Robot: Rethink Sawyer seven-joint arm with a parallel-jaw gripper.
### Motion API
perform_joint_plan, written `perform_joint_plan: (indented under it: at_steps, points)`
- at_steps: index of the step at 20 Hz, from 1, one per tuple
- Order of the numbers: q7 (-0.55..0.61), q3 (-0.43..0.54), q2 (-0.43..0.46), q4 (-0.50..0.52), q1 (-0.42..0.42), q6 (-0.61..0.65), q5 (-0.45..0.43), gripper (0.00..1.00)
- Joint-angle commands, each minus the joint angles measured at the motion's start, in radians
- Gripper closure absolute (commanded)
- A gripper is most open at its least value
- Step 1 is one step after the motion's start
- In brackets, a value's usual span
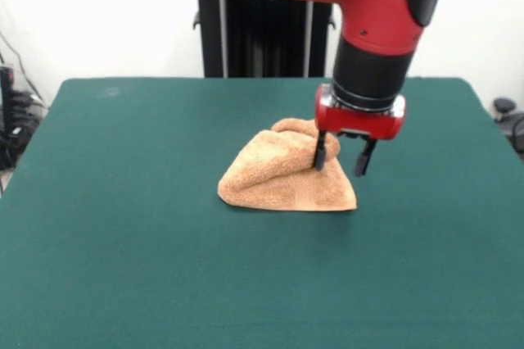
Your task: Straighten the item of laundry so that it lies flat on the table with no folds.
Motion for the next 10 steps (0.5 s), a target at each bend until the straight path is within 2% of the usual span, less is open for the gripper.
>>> perform_joint_plan:
  at_steps: [1,10]
  points:
    - [0.076,0.089,0.066,0.048,0.015,-0.021,-0.01,0.0]
    - [0.123,0.076,0.082,0.056,0.05,-0.057,-0.006,0.0]
